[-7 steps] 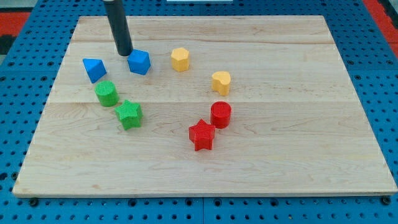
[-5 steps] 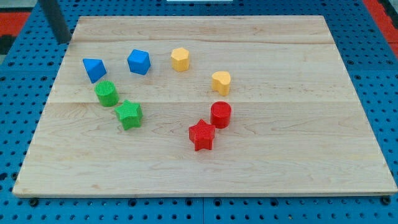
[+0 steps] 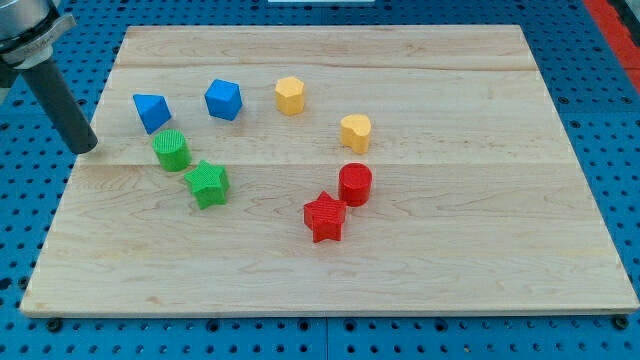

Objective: Push the green star close to the red star

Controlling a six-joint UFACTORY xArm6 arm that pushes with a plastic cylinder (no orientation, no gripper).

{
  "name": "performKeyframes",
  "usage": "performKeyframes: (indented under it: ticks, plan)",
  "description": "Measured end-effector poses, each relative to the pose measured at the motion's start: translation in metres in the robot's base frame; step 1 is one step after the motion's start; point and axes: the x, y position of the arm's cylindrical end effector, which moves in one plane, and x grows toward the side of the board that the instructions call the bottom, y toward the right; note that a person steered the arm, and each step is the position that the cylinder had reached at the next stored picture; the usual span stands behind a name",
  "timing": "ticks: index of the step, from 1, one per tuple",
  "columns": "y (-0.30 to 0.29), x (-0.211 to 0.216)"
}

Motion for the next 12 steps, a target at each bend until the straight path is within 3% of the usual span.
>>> performKeyframes:
  ticks: [3, 6, 10, 12]
  plan:
    - [0.011, 0.028]
    - [0.148, 0.050]
    - [0.156, 0.099]
    - [0.181, 0.101]
